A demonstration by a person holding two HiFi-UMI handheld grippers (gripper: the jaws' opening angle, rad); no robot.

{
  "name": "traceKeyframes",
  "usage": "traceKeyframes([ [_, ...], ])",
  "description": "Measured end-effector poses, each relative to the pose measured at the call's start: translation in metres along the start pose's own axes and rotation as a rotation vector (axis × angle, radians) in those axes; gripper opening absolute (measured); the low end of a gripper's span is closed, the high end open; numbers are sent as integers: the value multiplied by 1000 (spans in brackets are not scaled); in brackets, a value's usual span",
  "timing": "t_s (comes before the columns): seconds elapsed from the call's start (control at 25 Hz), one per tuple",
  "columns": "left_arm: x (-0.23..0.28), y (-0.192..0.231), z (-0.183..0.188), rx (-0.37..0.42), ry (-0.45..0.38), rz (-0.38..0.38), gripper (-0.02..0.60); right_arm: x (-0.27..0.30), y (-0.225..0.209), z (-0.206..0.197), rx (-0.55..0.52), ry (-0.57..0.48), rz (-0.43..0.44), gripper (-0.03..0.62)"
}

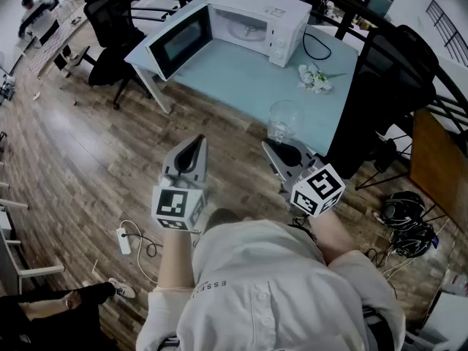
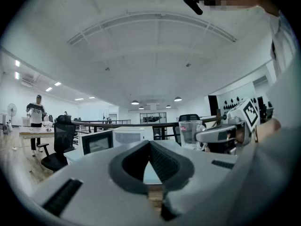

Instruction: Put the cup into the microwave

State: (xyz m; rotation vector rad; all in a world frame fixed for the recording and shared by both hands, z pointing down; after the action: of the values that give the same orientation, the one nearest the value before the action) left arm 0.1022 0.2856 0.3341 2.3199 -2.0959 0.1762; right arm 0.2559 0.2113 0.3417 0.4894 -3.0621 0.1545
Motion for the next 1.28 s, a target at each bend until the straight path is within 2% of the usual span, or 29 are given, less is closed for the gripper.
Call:
traceKeyframes([
  [0.48, 11, -3, -2, 3, 15, -17, 2, -1, -5, -2, 24, -13, 16, 20],
  [0.76, 28, 13, -10, -1, 32, -25, 2, 18, -21, -7, 48, -8, 22, 20],
  [1.0, 60, 59, -20, -1, 44, -46, 2, 67, -43, -13, 68, 13, -3, 20],
  [1.28, 143, 154, -18, -2, 43, -138, 2, 170, -90, -3, 92, 18, -84, 20],
])
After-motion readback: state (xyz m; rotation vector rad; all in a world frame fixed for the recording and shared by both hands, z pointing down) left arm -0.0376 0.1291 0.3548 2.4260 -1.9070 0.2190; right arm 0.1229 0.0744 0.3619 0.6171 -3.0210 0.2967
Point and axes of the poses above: the fingertips, and each gripper's own axes: x forward along the fingers, y to its left, z out of its top, the point moved 3 cm from there along -x, backward along the fingers, and after that the axes turned 4 degrees about -z, right-handed, at the moved point
